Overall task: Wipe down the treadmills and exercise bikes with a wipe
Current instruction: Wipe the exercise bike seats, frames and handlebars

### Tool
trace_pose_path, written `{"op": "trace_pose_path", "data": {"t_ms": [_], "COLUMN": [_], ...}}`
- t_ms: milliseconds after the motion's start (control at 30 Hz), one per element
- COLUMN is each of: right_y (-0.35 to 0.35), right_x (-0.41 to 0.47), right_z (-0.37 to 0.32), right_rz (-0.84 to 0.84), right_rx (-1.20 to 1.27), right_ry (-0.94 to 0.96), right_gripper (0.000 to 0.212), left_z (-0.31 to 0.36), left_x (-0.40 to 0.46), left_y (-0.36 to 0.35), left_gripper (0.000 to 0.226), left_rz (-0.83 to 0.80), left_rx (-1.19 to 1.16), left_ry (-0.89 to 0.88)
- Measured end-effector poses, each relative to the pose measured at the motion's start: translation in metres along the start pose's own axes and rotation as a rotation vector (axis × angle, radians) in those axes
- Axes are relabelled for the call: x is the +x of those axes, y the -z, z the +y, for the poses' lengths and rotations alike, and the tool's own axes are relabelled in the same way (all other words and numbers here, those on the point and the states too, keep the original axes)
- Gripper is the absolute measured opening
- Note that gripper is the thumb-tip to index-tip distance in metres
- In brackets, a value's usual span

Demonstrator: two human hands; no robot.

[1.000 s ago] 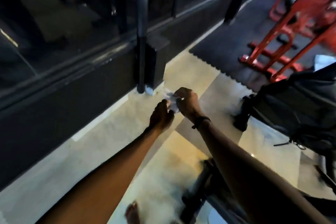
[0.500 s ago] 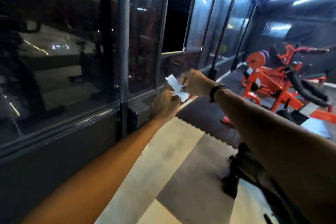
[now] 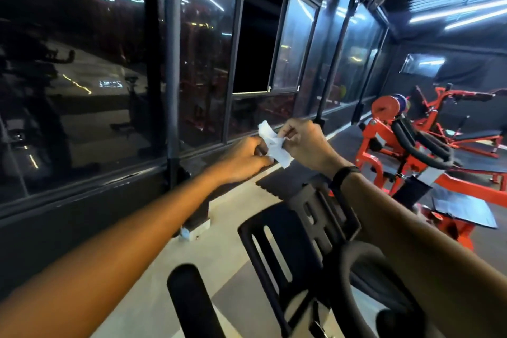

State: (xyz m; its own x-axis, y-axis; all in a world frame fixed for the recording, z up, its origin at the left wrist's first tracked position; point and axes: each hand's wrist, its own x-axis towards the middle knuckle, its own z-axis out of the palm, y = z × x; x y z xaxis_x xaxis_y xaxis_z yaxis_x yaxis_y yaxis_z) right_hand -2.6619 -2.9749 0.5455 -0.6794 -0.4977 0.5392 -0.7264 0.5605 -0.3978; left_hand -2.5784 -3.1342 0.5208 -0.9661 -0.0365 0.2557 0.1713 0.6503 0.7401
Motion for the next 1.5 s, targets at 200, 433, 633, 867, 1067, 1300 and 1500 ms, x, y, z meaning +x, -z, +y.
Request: {"op": "trace_pose_path", "data": {"t_ms": [200,433,633,867,1067,1300,1500], "right_y": [0.031,0.038,0.006,0.021,0.056,0.081,0.086], "right_x": [-0.106,-0.209,-0.236,-0.236,-0.260,-0.305,-0.313], "right_z": [0.018,0.024,0.025,0.047,0.082,0.103,0.093], "right_rz": [0.235,0.261,0.164,0.141,0.067,-0.057,-0.190], "right_rx": [0.117,0.063,-0.016,-0.245,-0.491,-0.390,-0.326], "right_ry": [-0.062,-0.146,-0.192,-0.408,-0.507,-0.352,-0.197], "right_gripper": [0.037,0.015,0.008,0.016,0.012,0.017,0.023], "left_z": [0.030,0.052,0.067,0.069,0.072,0.080,0.084], "left_x": [-0.052,-0.090,-0.124,-0.128,-0.127,-0.135,-0.140], "left_y": [0.001,-0.054,-0.123,-0.168,-0.195,-0.216,-0.220], "left_gripper": [0.020,0.018,0.022,0.043,0.043,0.050,0.052], "left_rz": [-0.189,0.048,0.097,0.036,0.002,0.158,0.197], "left_rx": [0.107,0.481,0.491,0.430,0.334,0.481,0.514], "left_ry": [-0.102,-0.270,-0.549,-0.449,-0.249,-0.177,-0.123]}}
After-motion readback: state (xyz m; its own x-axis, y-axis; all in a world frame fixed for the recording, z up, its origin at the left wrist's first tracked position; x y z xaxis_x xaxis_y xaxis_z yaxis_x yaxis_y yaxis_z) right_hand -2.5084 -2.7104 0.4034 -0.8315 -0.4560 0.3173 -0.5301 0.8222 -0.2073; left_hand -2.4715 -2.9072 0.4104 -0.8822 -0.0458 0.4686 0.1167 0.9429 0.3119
